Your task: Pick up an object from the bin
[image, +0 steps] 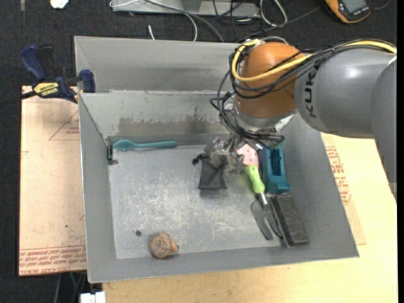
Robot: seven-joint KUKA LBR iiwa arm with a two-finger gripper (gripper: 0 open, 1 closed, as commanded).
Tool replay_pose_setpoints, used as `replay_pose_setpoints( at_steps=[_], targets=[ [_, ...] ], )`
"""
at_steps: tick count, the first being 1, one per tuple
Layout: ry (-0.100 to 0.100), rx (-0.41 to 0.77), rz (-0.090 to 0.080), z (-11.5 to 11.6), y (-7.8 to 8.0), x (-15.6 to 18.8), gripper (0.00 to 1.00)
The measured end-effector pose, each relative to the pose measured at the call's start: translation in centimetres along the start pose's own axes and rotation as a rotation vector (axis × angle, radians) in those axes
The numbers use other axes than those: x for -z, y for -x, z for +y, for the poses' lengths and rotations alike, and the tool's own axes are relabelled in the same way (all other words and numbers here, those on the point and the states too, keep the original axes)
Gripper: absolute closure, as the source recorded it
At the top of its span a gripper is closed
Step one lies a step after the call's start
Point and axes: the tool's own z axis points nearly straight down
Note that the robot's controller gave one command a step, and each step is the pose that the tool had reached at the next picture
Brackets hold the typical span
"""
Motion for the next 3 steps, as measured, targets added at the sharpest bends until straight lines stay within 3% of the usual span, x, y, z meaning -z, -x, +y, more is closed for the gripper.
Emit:
replay_pose_setpoints(
  at_steps=[1, 2, 3],
  targets=[
    [0.000, -0.105, -0.006, 3.9, 3.5, -2.0, 1.00],
    [0.005, -0.161, 0.003, 2.8, 1.7, 4.3, 1.00],
    [0.008, 0.065, -0.009, 6.5, 5.6, 12.4, 1.00]
  ],
)
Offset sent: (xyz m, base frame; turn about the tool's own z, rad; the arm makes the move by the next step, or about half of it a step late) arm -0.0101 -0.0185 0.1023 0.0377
